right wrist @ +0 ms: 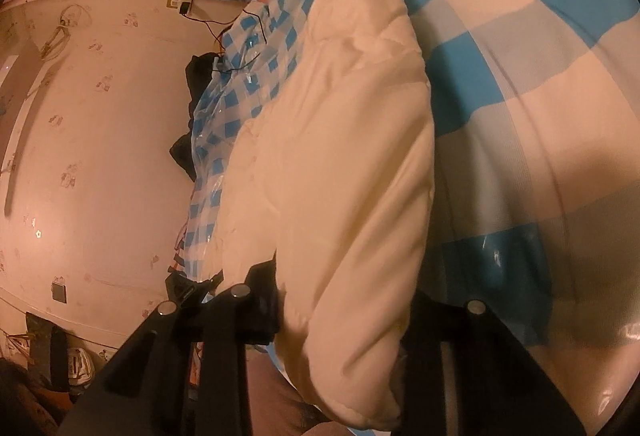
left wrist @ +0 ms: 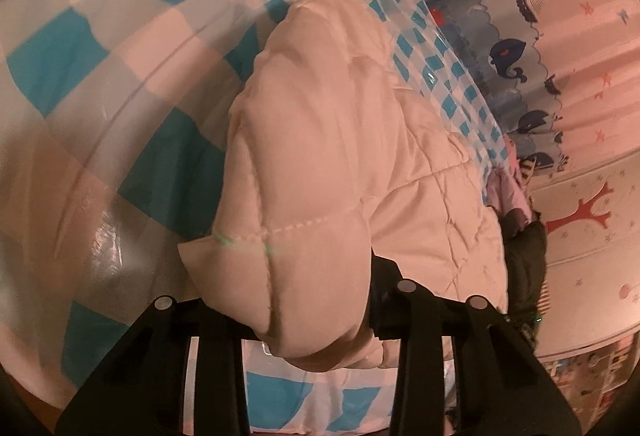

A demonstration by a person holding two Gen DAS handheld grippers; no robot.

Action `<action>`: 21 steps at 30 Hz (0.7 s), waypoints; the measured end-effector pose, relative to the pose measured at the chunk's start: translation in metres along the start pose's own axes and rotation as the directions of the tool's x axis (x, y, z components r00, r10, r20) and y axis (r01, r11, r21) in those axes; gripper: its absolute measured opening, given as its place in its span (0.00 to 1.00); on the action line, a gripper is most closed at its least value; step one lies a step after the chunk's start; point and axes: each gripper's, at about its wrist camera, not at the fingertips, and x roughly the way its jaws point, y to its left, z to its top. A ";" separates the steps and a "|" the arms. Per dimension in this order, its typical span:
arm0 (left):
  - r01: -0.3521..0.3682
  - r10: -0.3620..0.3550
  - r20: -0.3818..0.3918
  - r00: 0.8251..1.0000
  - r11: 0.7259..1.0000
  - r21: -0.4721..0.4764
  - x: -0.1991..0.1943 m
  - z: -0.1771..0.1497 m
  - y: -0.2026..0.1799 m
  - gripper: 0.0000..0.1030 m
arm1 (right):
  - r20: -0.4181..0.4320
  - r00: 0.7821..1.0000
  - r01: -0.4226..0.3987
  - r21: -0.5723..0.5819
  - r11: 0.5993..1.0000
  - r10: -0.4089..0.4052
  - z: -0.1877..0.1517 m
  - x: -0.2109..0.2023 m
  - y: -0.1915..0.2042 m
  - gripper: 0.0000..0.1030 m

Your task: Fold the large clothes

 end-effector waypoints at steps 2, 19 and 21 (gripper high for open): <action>-0.015 0.015 0.008 1.000 1.000 0.020 -0.002 -0.001 -0.004 0.30 | 0.012 1.000 0.001 0.005 1.000 -0.001 -0.001 0.000 0.001 0.30; -0.030 0.027 0.025 0.999 0.991 0.130 -0.023 0.003 -0.030 0.29 | 0.089 0.996 -0.026 -0.039 0.999 0.029 0.007 -0.016 0.037 0.29; -0.026 0.023 0.026 0.999 0.989 0.143 -0.028 0.001 -0.032 0.28 | 0.089 0.996 -0.025 -0.048 0.999 0.029 0.006 -0.018 0.043 0.29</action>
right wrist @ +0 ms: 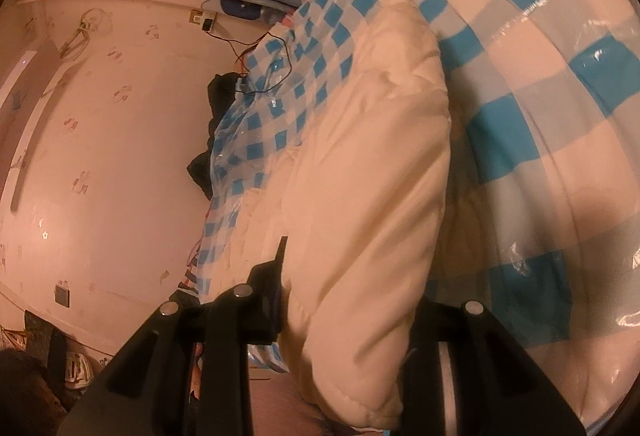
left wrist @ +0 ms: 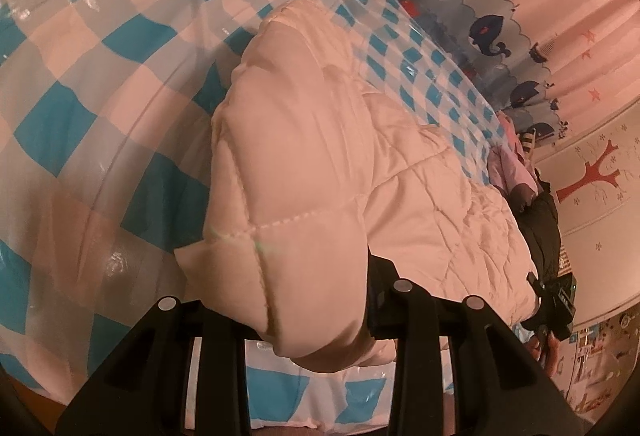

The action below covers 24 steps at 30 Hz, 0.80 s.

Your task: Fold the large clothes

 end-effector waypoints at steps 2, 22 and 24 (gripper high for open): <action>-0.002 0.002 0.001 1.000 1.000 0.013 -0.003 -0.003 -0.002 0.28 | 0.000 1.000 0.001 -0.001 1.000 -0.001 -0.002 -0.003 0.002 0.29; -0.025 0.028 -0.020 0.999 0.989 0.143 -0.035 -0.043 -0.028 0.28 | 0.006 1.000 0.002 0.023 1.000 -0.002 -0.037 -0.038 0.003 0.29; -0.035 0.039 -0.020 0.999 0.987 0.159 -0.038 -0.049 -0.030 0.28 | 0.007 1.000 0.001 0.033 0.999 -0.001 -0.043 -0.042 -0.001 0.29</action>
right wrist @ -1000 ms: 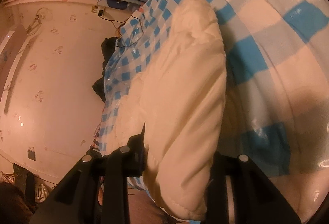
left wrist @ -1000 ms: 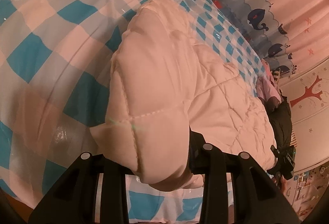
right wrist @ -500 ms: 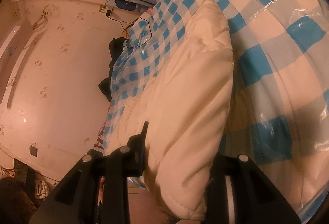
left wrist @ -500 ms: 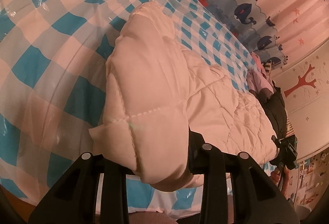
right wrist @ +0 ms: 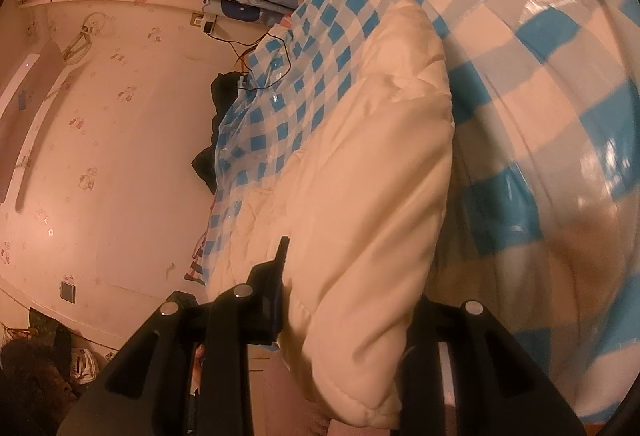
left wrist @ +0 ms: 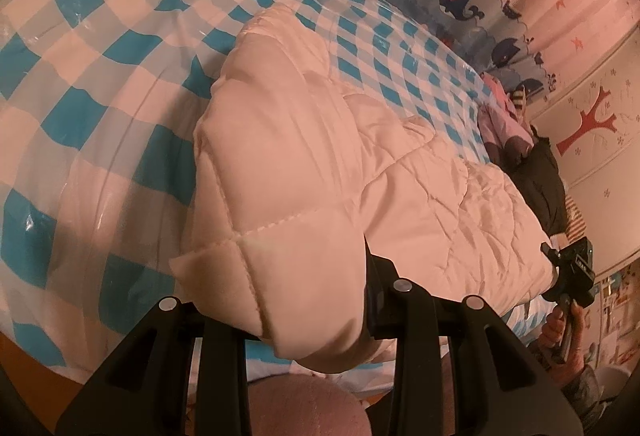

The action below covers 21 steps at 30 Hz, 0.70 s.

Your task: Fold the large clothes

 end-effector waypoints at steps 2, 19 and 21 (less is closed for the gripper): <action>-0.009 0.009 -0.001 1.000 1.000 0.015 -0.002 -0.005 -0.002 0.28 | 0.002 1.000 0.001 0.012 1.000 -0.001 -0.007 -0.005 -0.005 0.29; -0.074 0.072 0.014 0.997 0.990 0.121 -0.016 -0.030 -0.017 0.28 | 0.008 1.000 0.009 0.091 0.996 -0.010 -0.042 -0.024 -0.037 0.29; -0.078 0.077 0.017 0.997 0.989 0.129 -0.017 -0.031 -0.018 0.29 | 0.009 1.000 0.007 0.099 0.995 -0.008 -0.042 -0.024 -0.042 0.29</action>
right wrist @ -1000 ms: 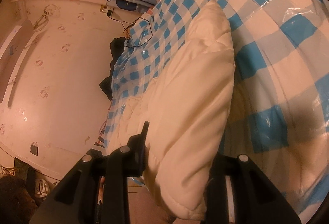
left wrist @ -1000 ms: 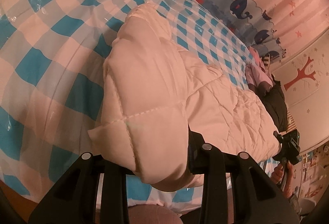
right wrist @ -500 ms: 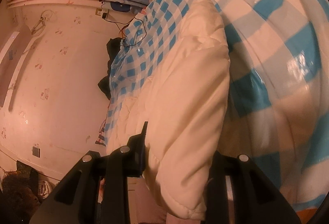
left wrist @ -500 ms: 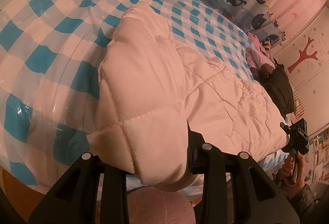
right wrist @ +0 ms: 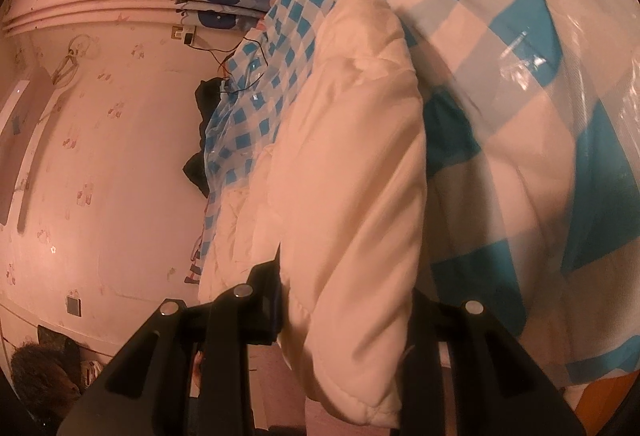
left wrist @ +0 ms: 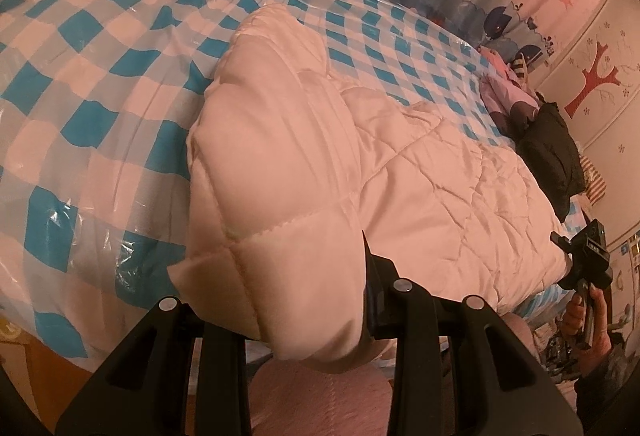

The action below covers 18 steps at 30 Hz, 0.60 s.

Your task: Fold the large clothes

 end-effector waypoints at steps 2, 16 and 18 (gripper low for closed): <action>-0.002 0.002 0.000 1.000 1.000 0.002 0.000 -0.001 -0.001 0.29 | 0.000 1.000 -0.002 0.006 1.000 0.002 -0.001 0.000 -0.004 0.29; -0.064 0.064 0.000 0.998 0.997 0.049 0.001 -0.007 -0.009 0.31 | -0.003 0.999 -0.039 0.053 0.998 0.039 -0.006 0.002 -0.035 0.30; -0.069 0.069 -0.004 0.998 0.997 0.046 0.001 -0.007 -0.009 0.33 | -0.003 0.999 -0.049 0.062 0.997 0.050 -0.006 0.003 -0.037 0.31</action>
